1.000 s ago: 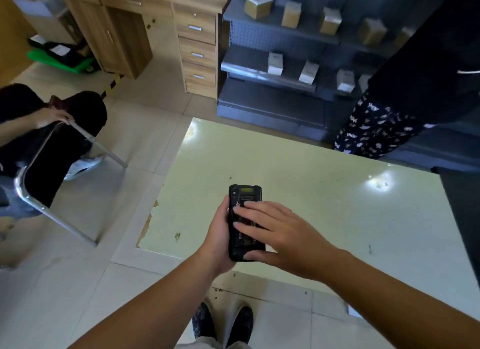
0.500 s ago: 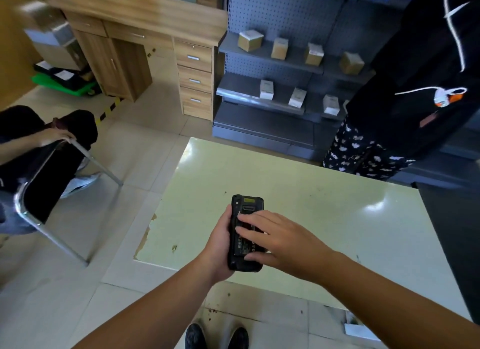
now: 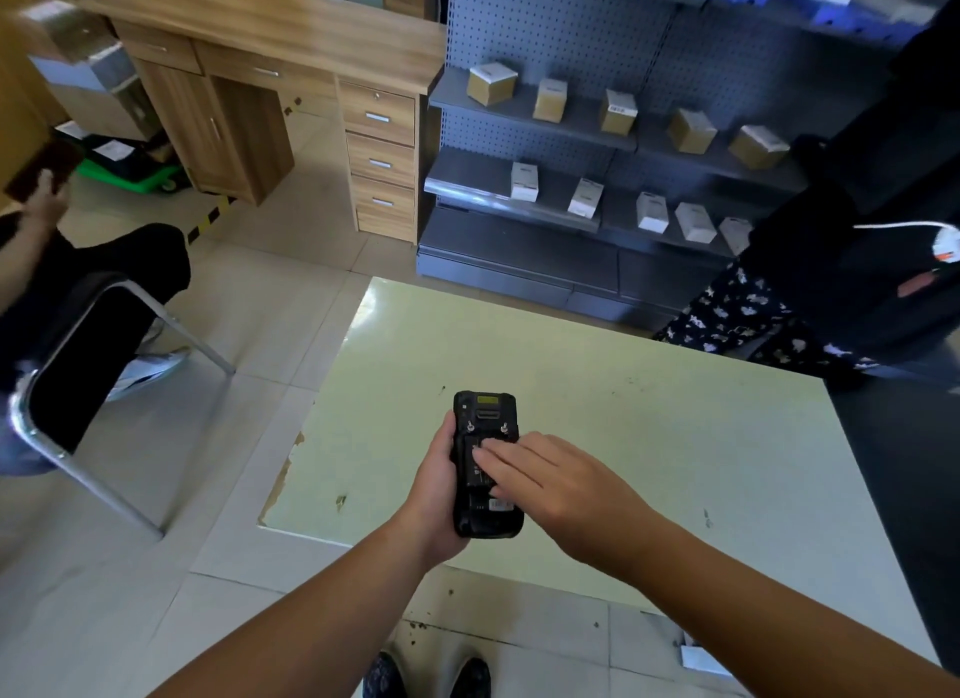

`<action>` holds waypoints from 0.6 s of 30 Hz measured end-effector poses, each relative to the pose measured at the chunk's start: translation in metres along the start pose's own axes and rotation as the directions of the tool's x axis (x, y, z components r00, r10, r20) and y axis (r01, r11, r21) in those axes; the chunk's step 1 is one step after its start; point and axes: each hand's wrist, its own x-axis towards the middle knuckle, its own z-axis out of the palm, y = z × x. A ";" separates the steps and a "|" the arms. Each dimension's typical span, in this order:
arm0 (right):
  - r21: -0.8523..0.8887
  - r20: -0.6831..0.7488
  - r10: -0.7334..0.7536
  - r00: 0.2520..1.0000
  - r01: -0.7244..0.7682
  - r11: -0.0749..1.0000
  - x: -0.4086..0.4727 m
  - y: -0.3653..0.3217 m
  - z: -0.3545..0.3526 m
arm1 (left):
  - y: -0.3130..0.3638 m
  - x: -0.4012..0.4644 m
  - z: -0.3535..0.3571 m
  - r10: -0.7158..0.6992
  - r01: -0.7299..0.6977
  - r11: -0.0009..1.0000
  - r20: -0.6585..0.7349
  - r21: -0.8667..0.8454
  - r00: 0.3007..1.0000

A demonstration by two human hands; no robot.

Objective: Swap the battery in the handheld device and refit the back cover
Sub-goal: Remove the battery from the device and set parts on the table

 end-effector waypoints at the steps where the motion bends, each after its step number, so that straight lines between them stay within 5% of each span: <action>1: 0.027 -0.001 0.034 0.999 -0.034 0.999 0.000 0.001 0.001 | 0.001 0.000 0.000 0.003 -0.003 1.000 0.000 0.010 1.000; 6: 0.318 0.071 0.358 0.931 -0.362 0.877 0.009 -0.013 -0.002 | 0.004 0.006 0.001 0.018 -0.019 0.999 0.039 0.027 0.999; 10: 0.524 0.255 0.716 0.650 -0.715 0.462 0.037 -0.034 -0.014 | 0.007 0.010 0.003 0.057 -0.058 0.998 0.053 0.007 0.997; 18: 0.325 0.546 0.735 0.402 -0.910 0.256 0.072 -0.027 -0.014 | 0.009 0.029 -0.006 0.075 -0.073 0.989 -0.012 0.127 0.997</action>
